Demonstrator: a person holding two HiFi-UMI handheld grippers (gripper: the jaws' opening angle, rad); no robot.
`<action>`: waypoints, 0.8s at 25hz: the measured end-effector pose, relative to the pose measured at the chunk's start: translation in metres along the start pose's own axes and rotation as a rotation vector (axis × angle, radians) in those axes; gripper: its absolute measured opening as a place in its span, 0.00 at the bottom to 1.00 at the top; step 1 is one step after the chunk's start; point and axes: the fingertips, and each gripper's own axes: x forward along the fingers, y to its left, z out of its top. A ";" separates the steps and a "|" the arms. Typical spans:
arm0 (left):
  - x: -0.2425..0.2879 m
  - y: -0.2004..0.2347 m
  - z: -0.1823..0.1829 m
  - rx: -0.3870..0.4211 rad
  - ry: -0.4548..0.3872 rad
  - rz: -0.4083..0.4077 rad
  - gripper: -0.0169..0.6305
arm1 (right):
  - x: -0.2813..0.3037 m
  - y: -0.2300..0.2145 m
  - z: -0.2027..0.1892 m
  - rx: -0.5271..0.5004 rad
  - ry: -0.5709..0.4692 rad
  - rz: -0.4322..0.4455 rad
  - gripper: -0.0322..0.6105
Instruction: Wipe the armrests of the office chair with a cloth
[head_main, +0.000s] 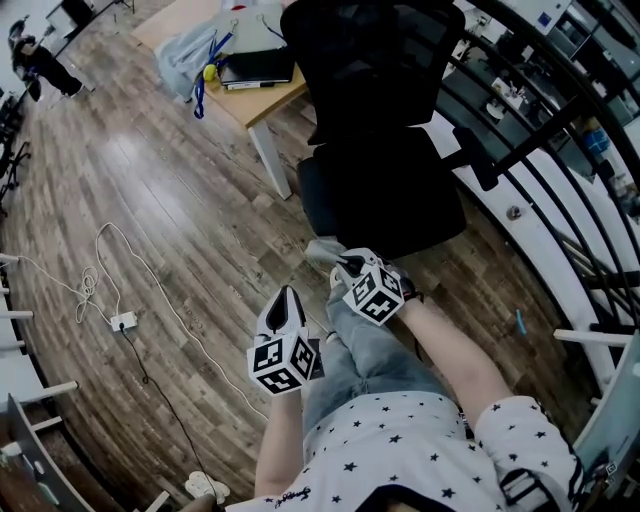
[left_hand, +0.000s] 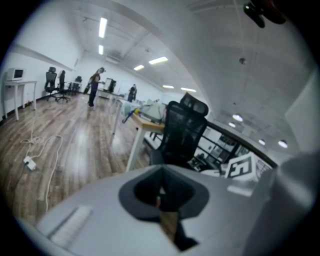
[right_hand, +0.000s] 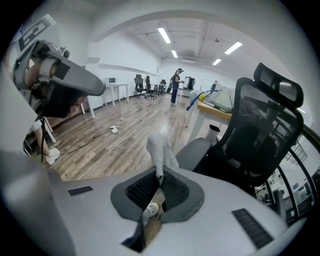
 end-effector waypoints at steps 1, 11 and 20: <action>-0.003 -0.003 0.001 0.002 -0.003 -0.001 0.04 | -0.008 0.001 0.002 0.013 -0.014 -0.005 0.09; -0.035 -0.039 0.006 0.038 -0.033 -0.041 0.04 | -0.102 0.021 0.021 0.113 -0.164 -0.064 0.09; -0.047 -0.085 0.023 0.065 -0.050 -0.102 0.04 | -0.163 0.013 0.027 0.170 -0.220 -0.102 0.09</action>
